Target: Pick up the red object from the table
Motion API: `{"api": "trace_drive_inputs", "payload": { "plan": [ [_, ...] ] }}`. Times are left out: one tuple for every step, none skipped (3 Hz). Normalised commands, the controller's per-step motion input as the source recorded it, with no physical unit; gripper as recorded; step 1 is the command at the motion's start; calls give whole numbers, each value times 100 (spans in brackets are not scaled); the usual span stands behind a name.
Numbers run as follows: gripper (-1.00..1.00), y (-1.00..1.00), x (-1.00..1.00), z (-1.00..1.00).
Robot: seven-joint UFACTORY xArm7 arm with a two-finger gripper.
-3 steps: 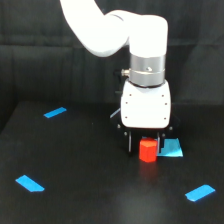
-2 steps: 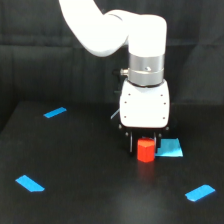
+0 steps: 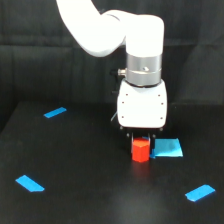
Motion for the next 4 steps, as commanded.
{"api": "trace_drive_inputs", "payload": {
  "plan": [
    [-99, 5, -52, 92],
    [-96, 11, -58, 95],
    [-100, -8, -37, 99],
    [-95, 10, -32, 100]
  ]
}}
